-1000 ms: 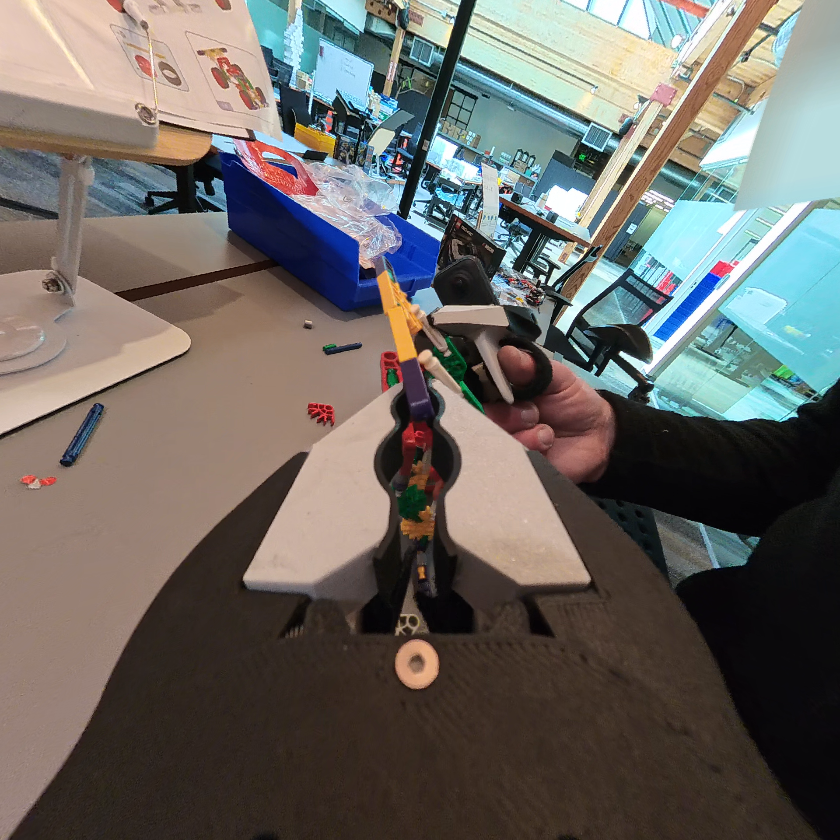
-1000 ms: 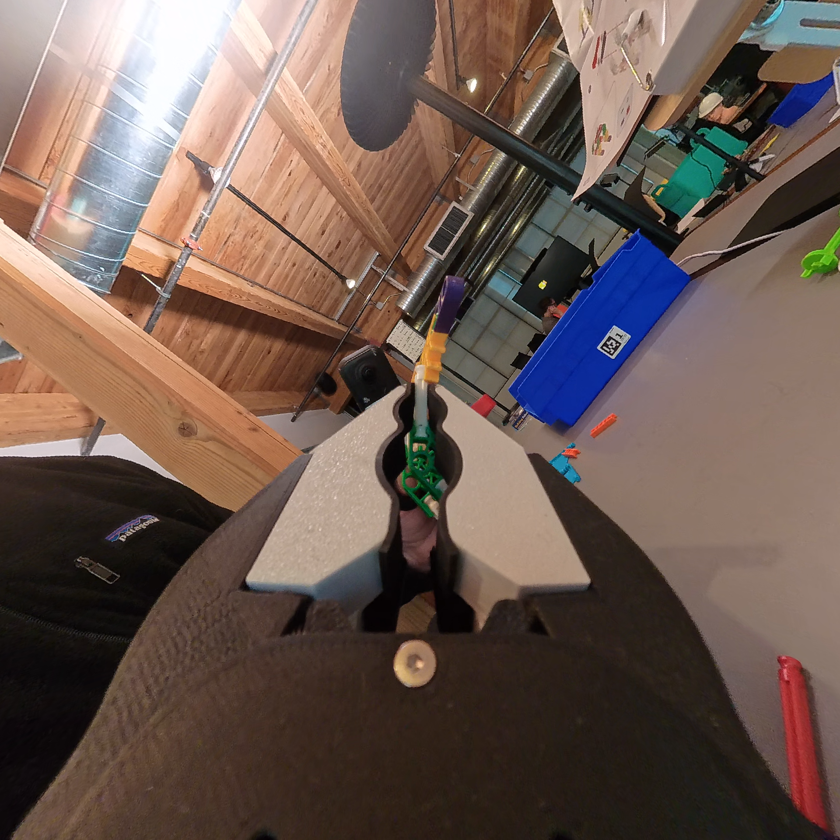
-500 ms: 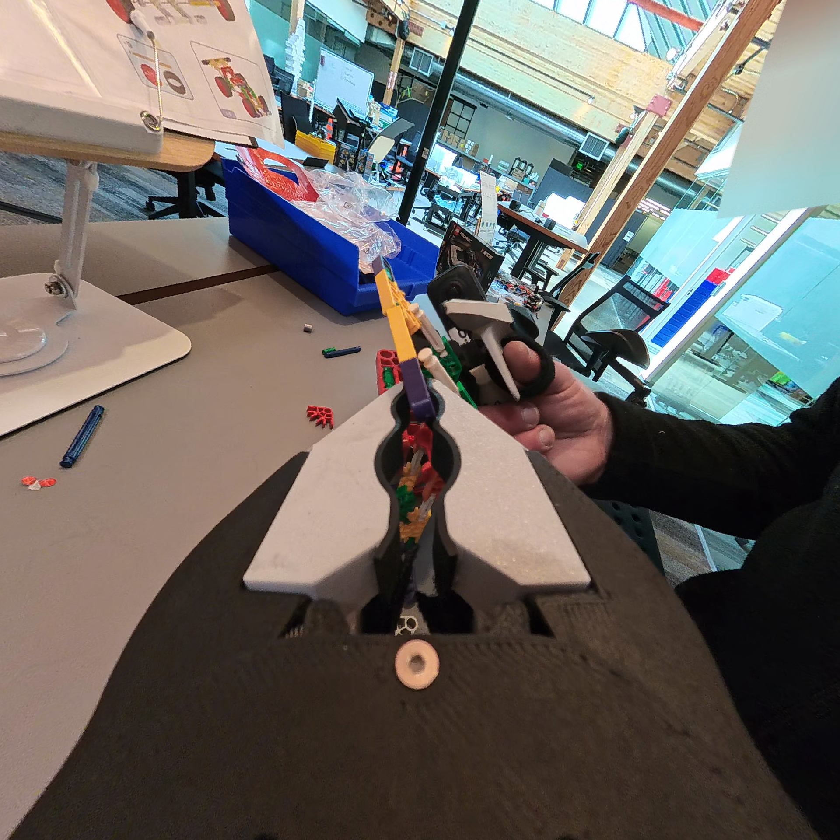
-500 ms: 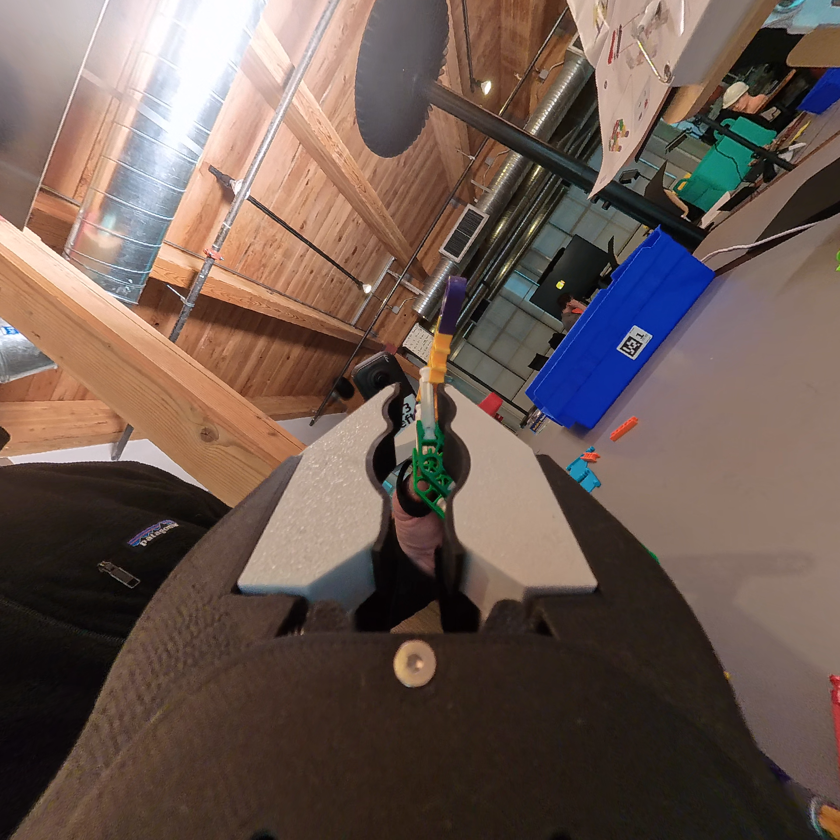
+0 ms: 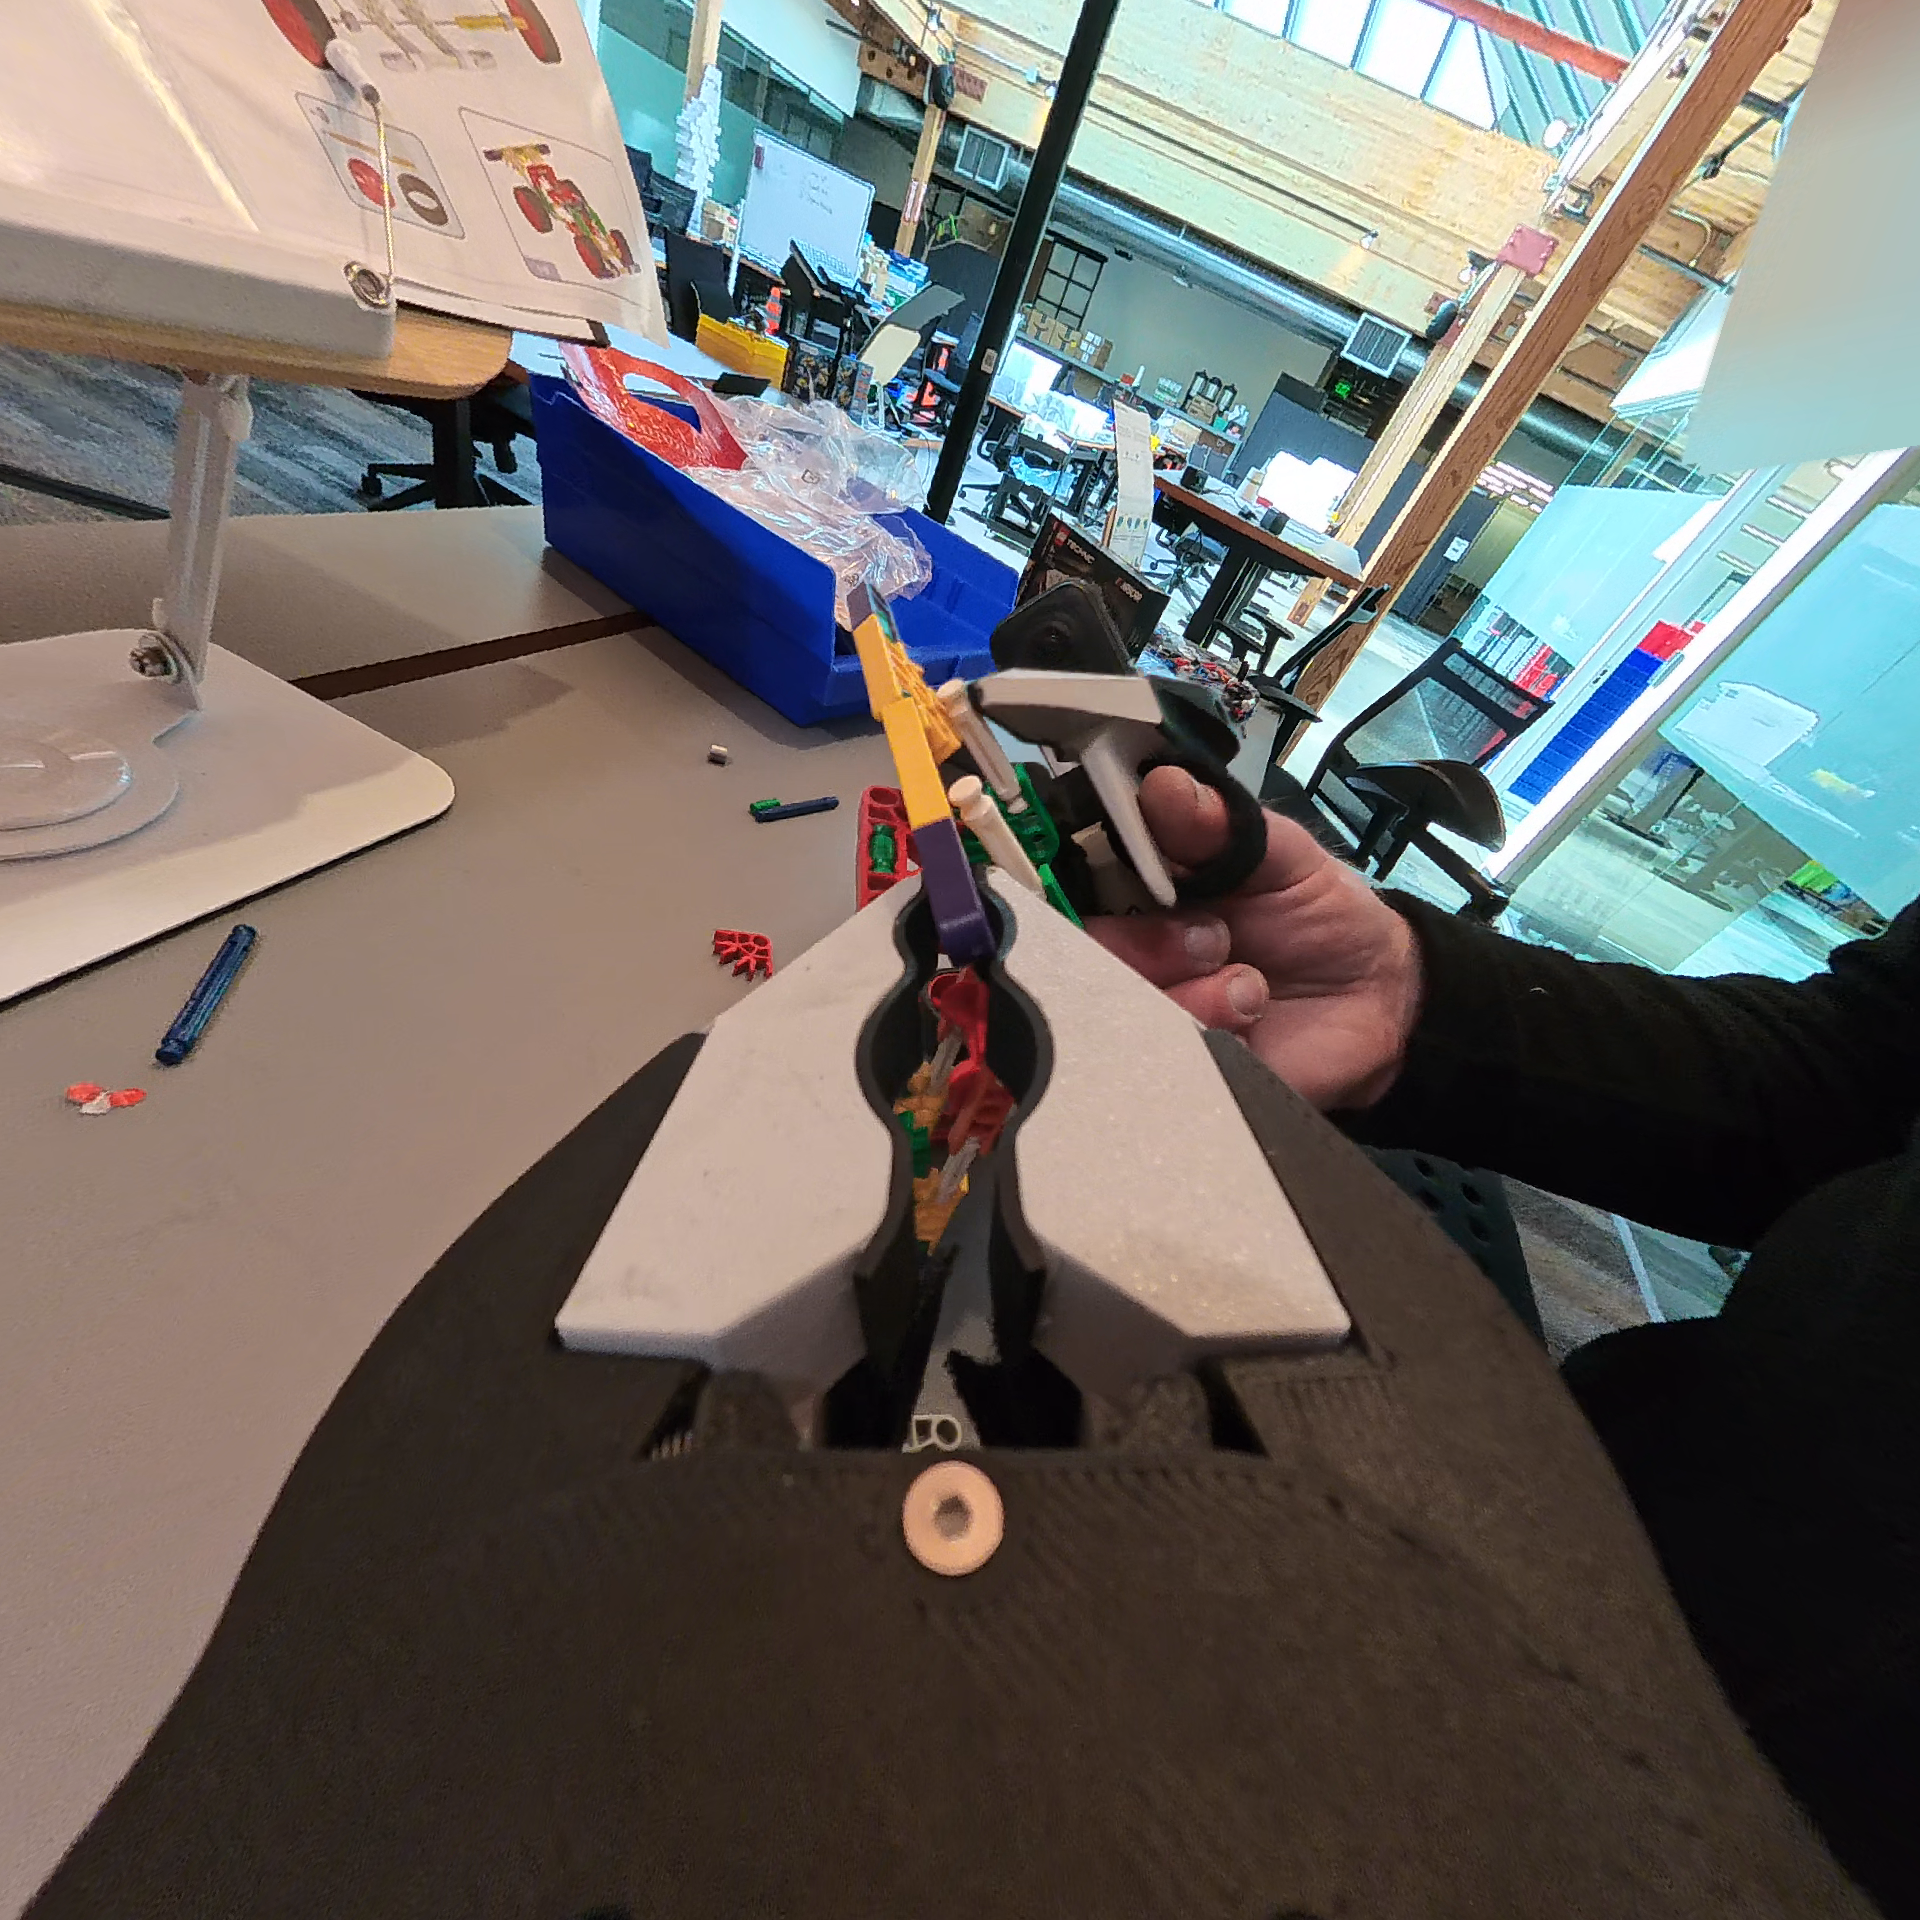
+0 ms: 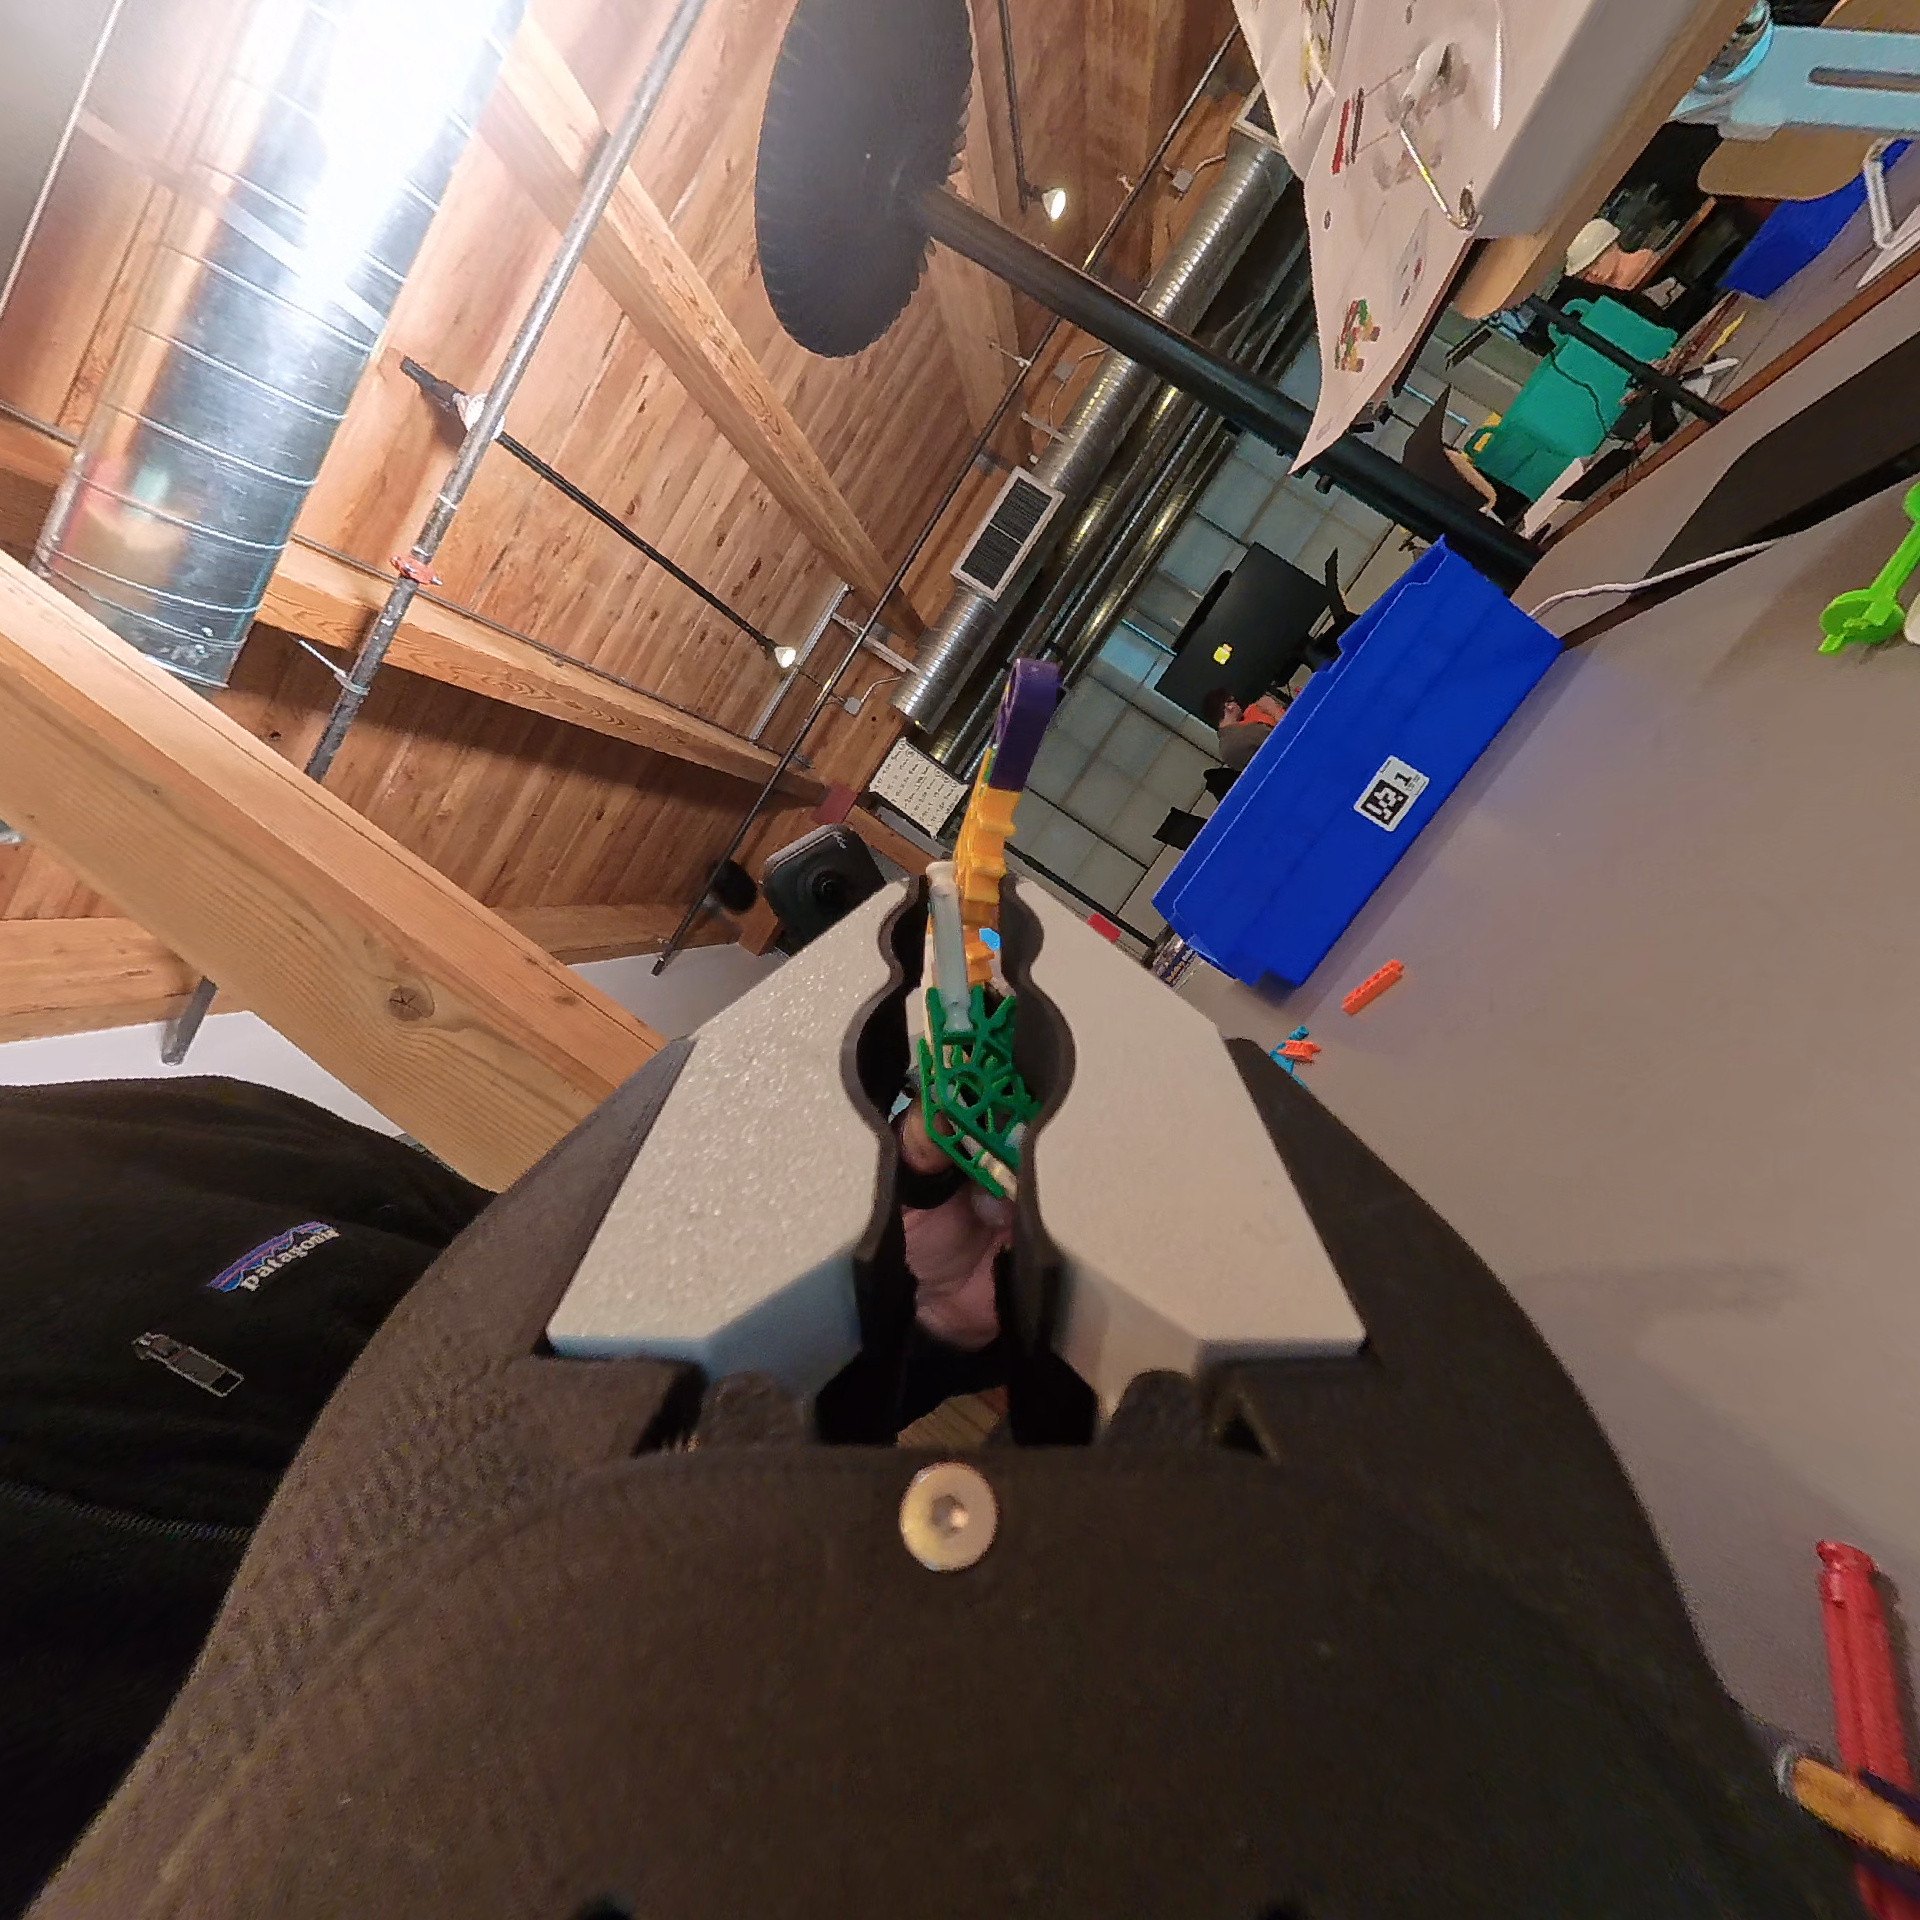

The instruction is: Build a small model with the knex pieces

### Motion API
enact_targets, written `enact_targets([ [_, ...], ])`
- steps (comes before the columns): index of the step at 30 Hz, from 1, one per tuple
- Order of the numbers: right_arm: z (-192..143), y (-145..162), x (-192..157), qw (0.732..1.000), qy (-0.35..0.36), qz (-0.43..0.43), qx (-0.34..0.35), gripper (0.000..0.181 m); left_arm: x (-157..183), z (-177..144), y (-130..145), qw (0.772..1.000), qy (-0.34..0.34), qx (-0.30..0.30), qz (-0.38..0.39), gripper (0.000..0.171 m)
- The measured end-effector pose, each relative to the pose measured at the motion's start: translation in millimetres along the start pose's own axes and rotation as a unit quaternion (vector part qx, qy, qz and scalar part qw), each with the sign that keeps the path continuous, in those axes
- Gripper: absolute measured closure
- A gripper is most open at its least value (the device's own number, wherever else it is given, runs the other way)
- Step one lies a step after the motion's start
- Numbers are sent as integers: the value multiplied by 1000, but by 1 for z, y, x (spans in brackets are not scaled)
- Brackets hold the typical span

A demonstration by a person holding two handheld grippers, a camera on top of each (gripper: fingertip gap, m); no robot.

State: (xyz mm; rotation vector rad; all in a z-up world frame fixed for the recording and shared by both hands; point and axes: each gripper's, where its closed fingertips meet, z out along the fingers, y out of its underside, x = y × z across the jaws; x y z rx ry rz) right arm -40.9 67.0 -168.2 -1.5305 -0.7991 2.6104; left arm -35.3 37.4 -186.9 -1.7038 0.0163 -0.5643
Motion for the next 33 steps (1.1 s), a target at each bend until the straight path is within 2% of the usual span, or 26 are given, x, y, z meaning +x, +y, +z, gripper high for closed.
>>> enact_targets([
  [21, 3, 1, -7, 1000, -12, -14, -18, 176, 7, -2, -6, 1000, 19, 6, 22, 171],
  [25, 4, 4, -12, 999, -18, -31, -28, 176, 8, -6, -5, 999, 35, -10, 29, 169],
  [27, 3, 5, -13, 999, -22, -35, -28, 176, 13, -7, -4, 998, 59, -17, 24, 163],
  [31, 2, 6, -13, 999, -29, -34, -29, 176, 25, -11, -5, 993, 117, -29, -8, 137],
  [32, 2, 8, -14, 998, -32, -37, -31, 176, 26, -12, -7, 991, 130, -28, -20, 130],
  [33, 3, 9, -16, 998, -34, -40, -35, 177, 29, -13, -9, 988, 150, -32, -37, 115],
])
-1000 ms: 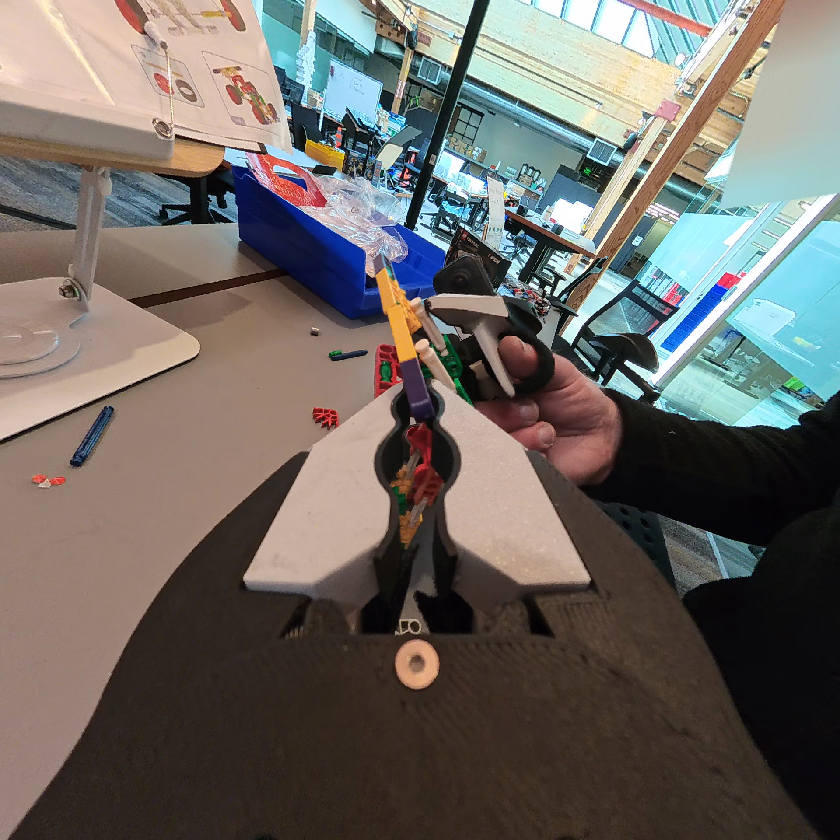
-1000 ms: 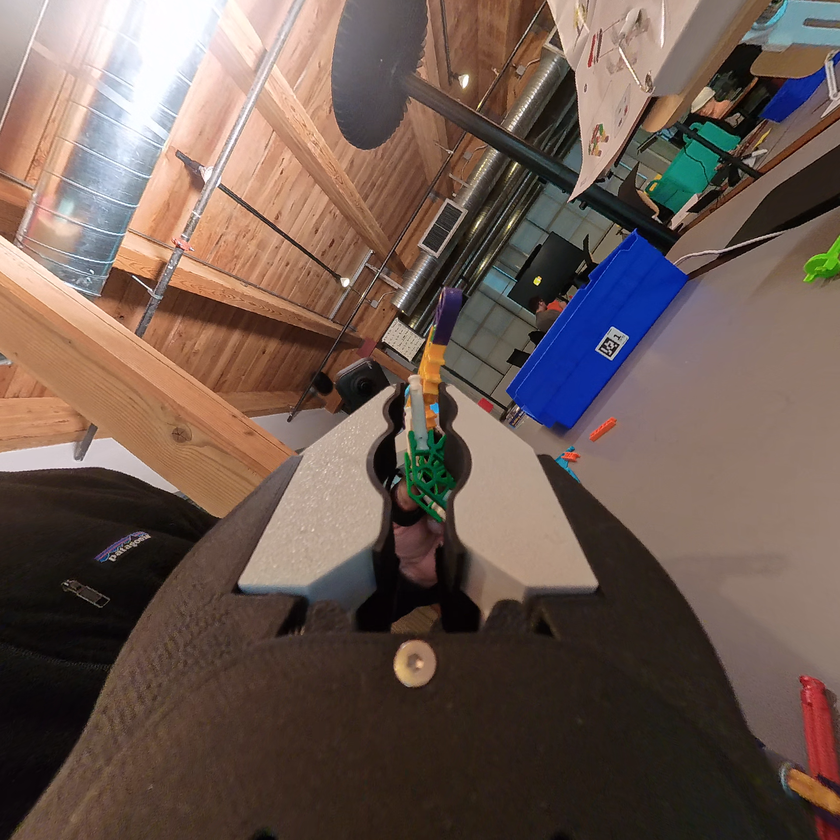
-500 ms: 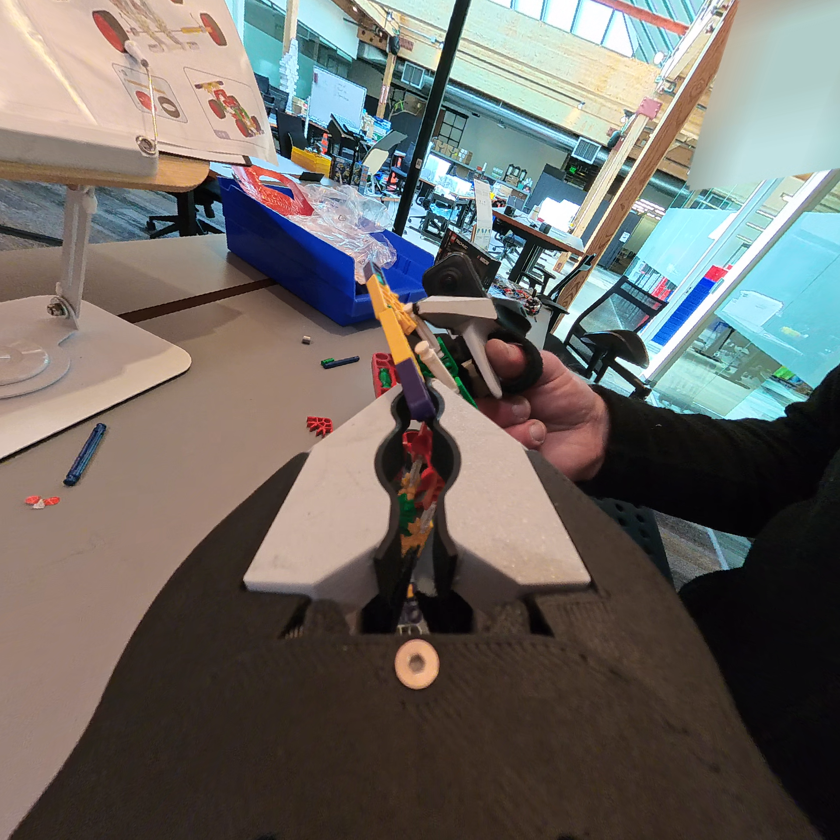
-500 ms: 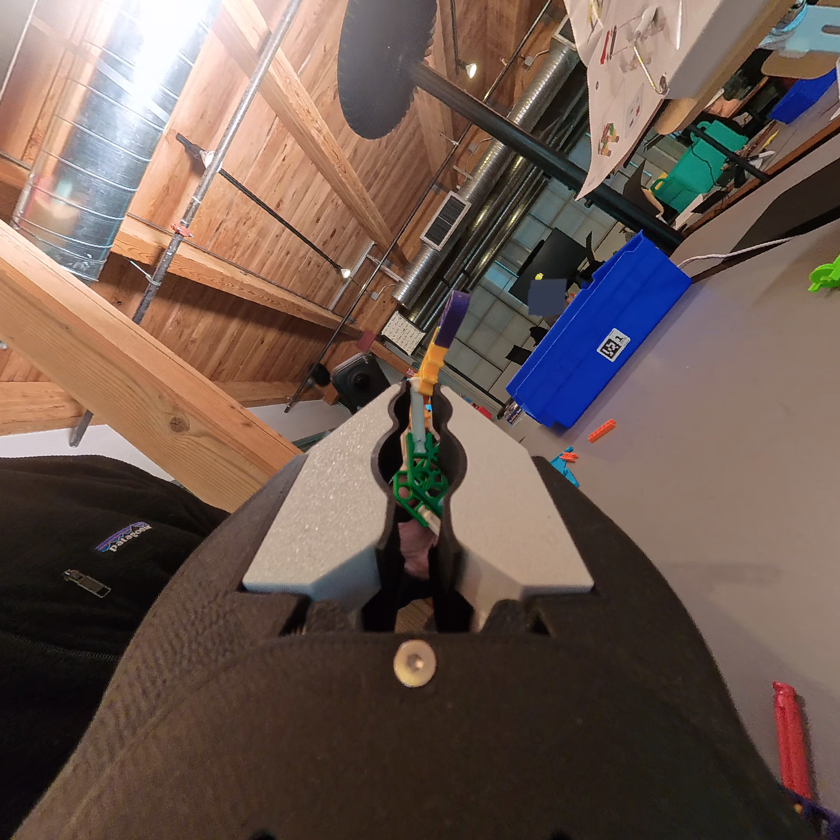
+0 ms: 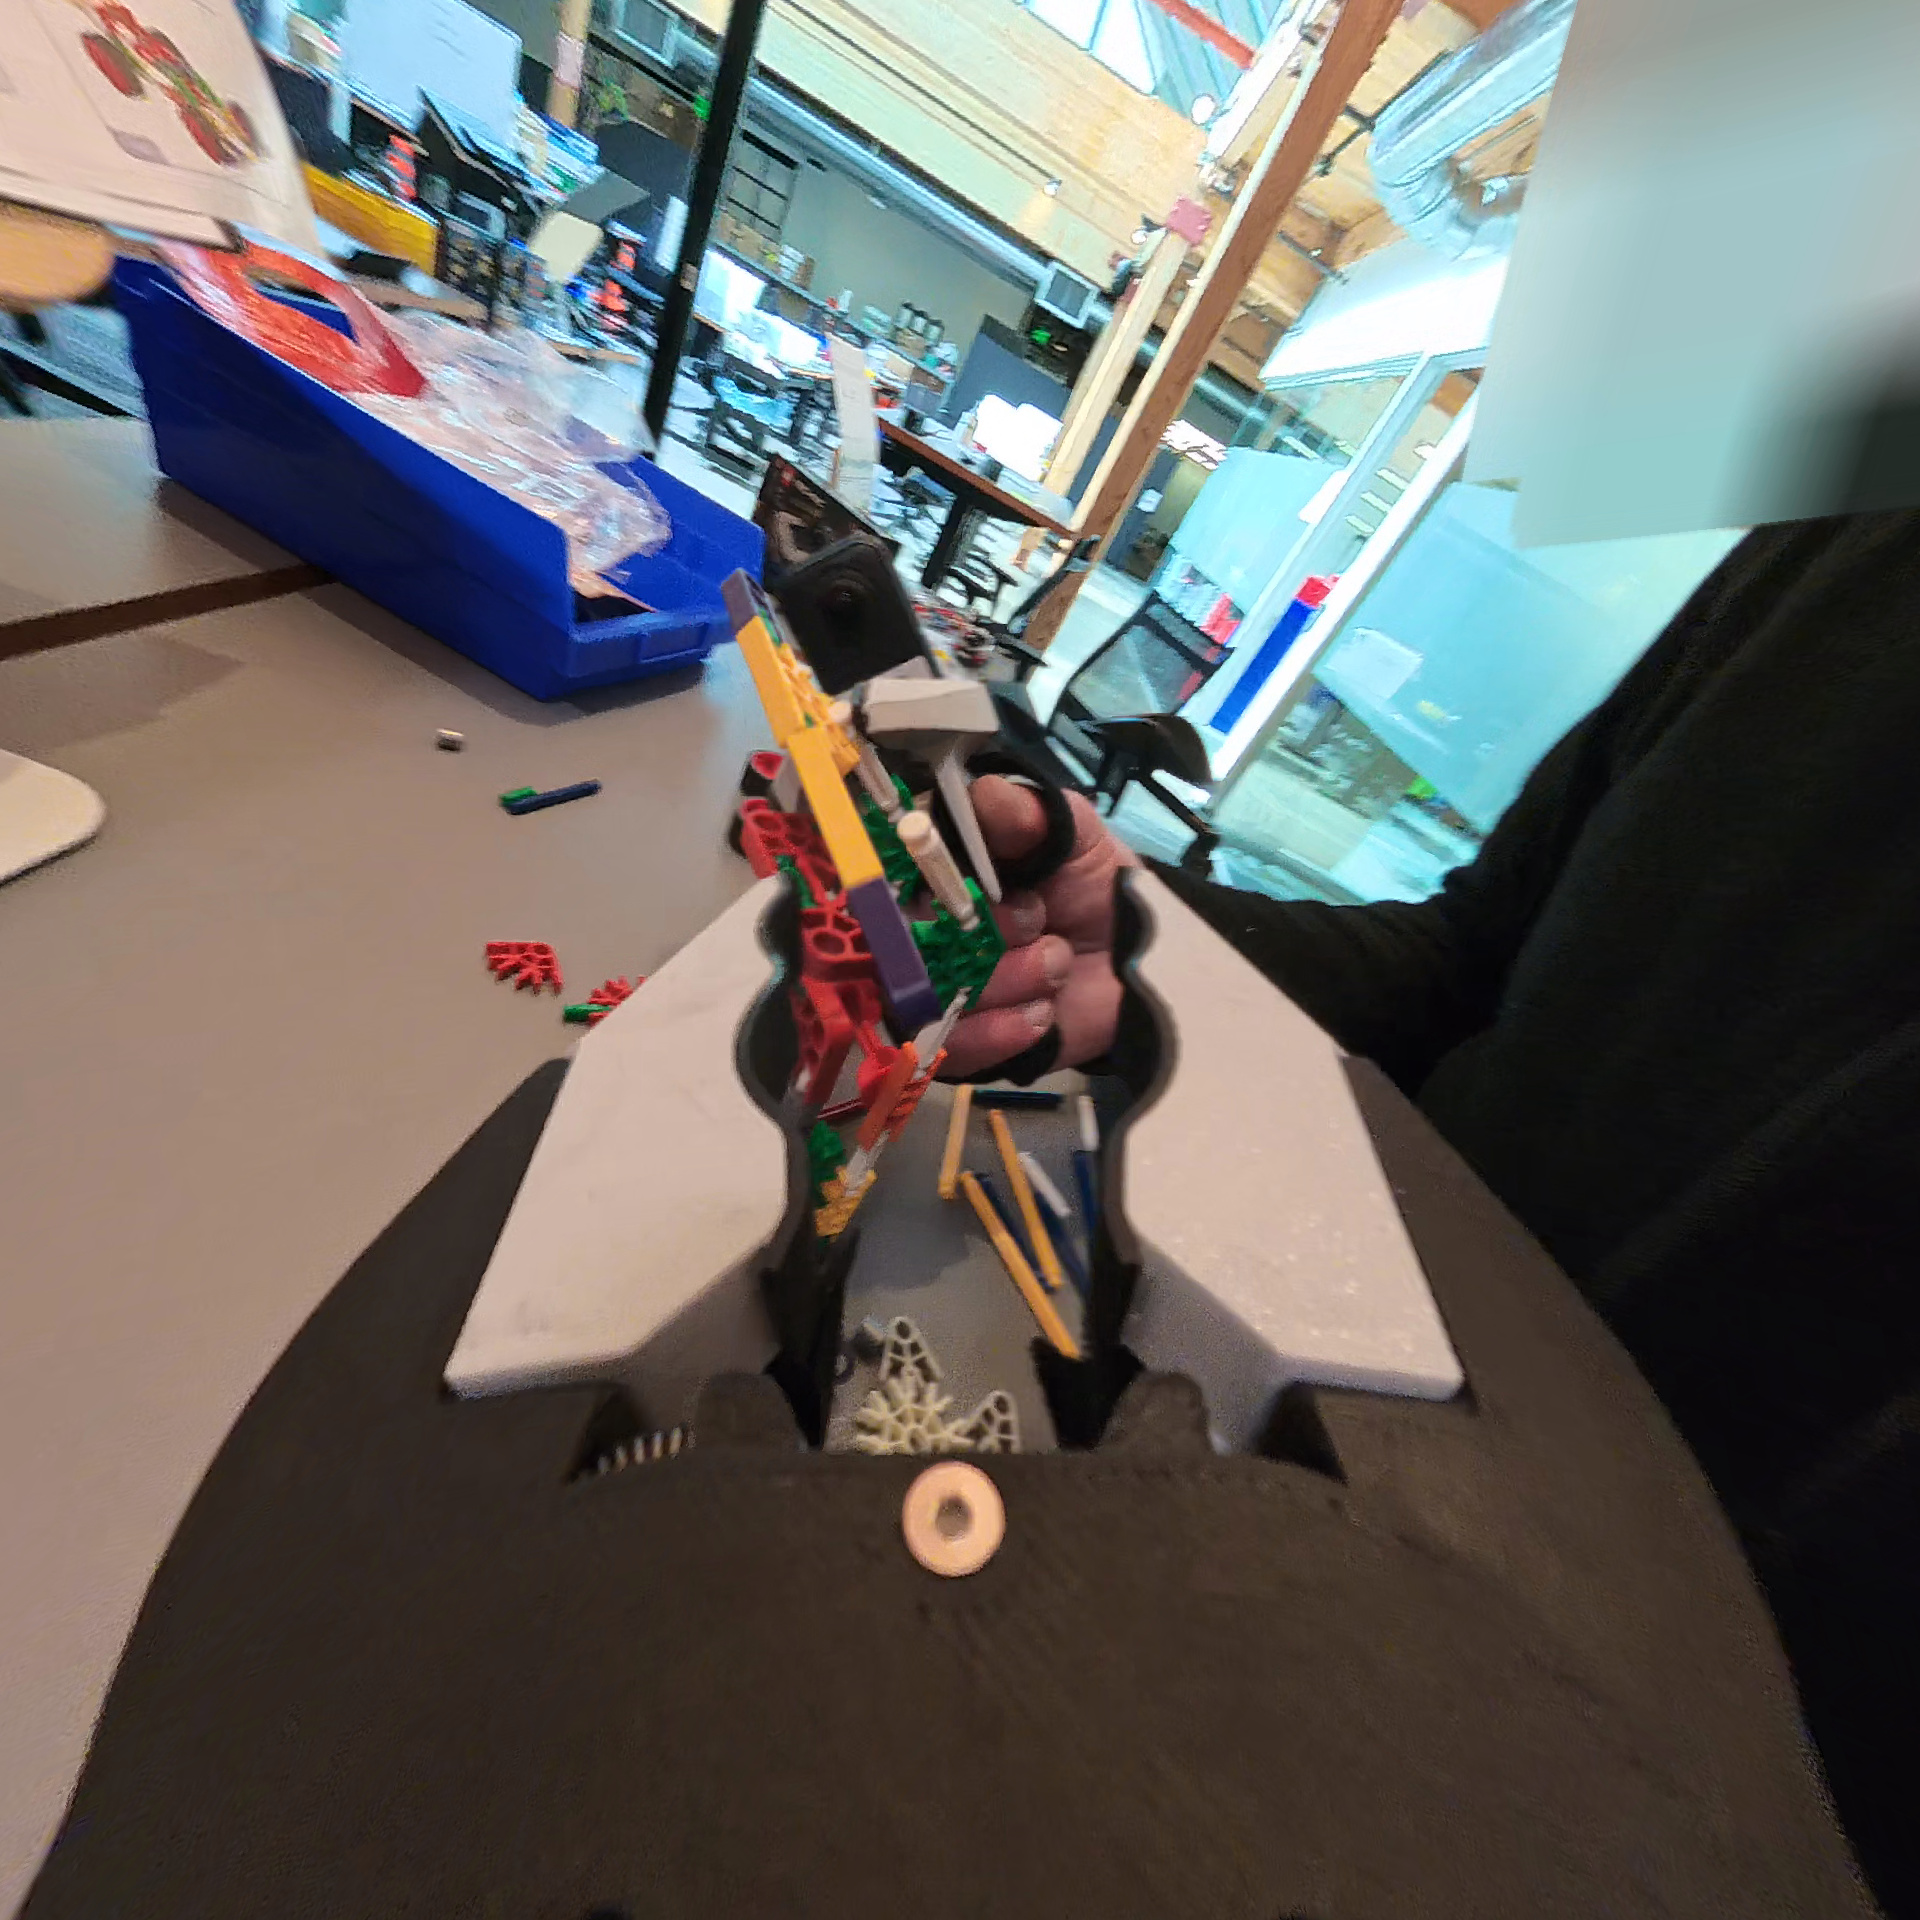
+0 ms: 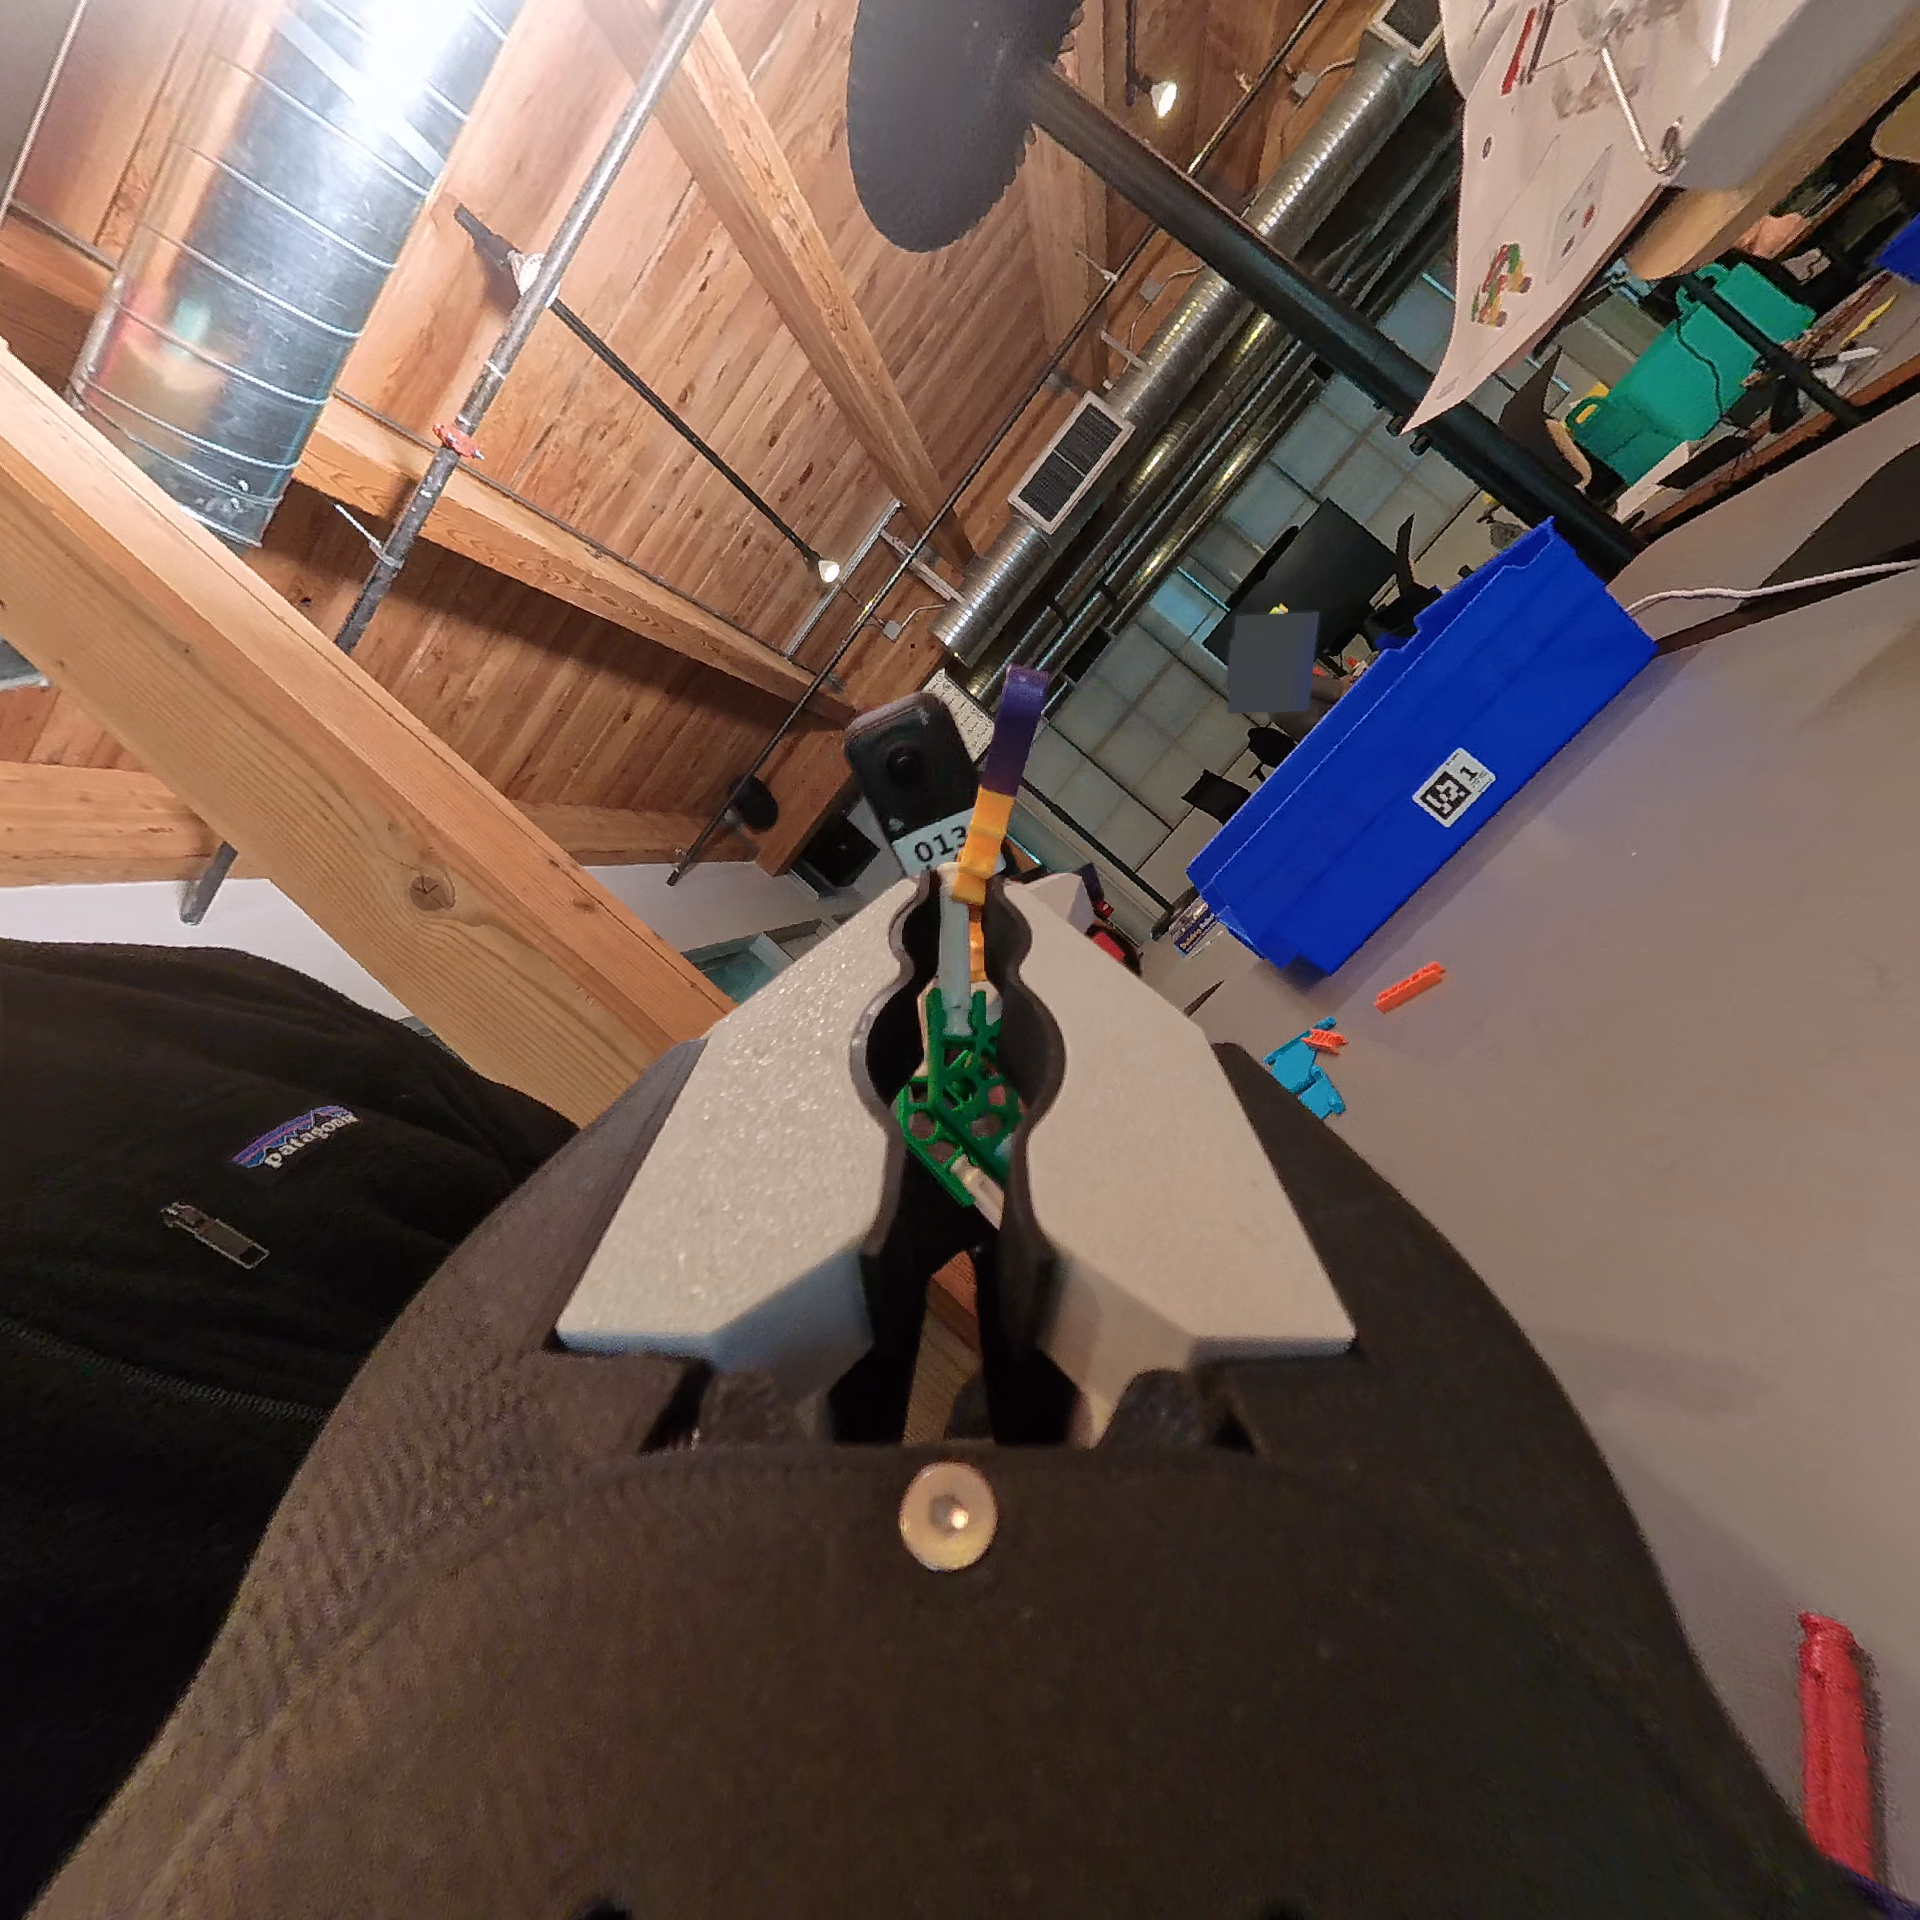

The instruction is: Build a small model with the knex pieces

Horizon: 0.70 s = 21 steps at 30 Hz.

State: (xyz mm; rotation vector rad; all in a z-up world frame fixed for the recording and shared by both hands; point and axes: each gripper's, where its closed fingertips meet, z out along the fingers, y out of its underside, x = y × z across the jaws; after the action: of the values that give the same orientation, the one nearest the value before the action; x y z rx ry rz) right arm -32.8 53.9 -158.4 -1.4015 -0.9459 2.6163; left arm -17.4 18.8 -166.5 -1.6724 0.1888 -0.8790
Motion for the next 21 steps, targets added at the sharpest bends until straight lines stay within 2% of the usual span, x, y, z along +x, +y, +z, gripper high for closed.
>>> enact_targets([
  [2, 2, 1, -3, 1000, -6, -3, -3, 177, 9, -1, -4, 999, 46, -13, -23, 108],
  [7, 8, 5, -5, 1000, -14, -14, -18, 177, 8, -5, -19, 997, 57, -42, -27, 111],
  [10, 12, 10, -6, 999, -11, -27, -33, 177, 1, -8, -23, 997, 40, -64, -25, 126],
  [15, 16, 16, -10, 997, -11, -52, -54, 177, -2, -7, -15, 992, 30, -123, -6, 145],
  [21, 15, 16, -14, 995, -6, -72, -61, 177, -4, -1, -15, 990, 22, -142, -1, 161],
])
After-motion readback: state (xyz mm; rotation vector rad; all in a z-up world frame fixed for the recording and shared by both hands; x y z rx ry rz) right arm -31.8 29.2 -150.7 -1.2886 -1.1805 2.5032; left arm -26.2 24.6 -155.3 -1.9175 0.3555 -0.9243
